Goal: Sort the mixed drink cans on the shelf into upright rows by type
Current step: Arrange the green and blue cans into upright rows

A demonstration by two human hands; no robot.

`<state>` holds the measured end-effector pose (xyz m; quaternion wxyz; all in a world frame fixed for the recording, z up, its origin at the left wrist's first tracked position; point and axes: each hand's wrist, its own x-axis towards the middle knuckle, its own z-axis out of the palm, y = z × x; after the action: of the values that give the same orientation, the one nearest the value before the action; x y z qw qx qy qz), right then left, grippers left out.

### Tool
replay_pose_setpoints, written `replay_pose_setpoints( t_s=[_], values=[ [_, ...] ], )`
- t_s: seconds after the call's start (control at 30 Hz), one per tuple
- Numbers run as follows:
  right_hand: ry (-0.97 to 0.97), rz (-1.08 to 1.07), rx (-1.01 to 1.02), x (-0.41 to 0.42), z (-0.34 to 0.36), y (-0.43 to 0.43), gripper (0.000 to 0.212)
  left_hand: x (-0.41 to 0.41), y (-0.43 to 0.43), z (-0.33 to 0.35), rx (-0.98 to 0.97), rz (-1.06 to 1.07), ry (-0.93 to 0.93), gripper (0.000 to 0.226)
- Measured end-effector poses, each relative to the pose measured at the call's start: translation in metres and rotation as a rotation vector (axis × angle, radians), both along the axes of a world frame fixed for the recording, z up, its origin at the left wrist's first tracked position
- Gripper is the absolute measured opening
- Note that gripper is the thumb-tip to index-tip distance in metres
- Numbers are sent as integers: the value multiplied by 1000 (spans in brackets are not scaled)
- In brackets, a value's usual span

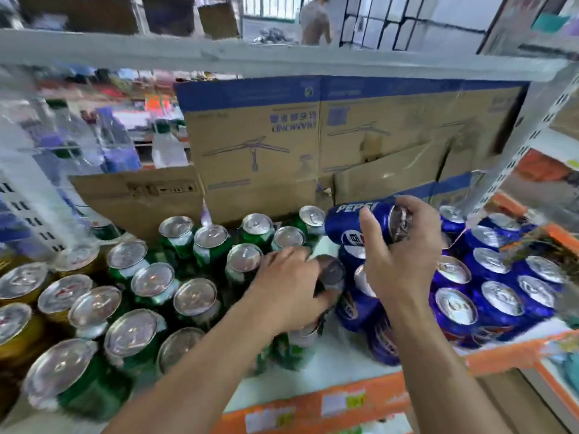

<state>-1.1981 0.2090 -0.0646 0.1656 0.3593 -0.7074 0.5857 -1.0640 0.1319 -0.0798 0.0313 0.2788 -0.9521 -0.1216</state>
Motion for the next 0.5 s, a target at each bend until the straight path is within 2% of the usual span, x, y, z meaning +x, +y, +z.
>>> replay_pose_setpoints(
  t_s=[0.07,0.17,0.2,0.3,0.37,0.5],
  values=[
    [41,24,45,-21,1,-9,42,-19,-2,-3,-1,29,-66,47],
    [102,48,159,-51,3,-27,39,-32,-1,-4,26,102,-125,61],
    [80,65,223,-59,4,-34,39,-33,-1,-4,21,126,-107,56],
    [81,36,553,-76,1,-53,39,-30,2,2,-12,152,-59,40],
    [117,57,749,-84,-2,-63,40,-28,5,9,-29,144,-79,40],
    [123,167,998,-94,-11,-75,35,-26,8,16,13,156,-122,43]
  ],
)
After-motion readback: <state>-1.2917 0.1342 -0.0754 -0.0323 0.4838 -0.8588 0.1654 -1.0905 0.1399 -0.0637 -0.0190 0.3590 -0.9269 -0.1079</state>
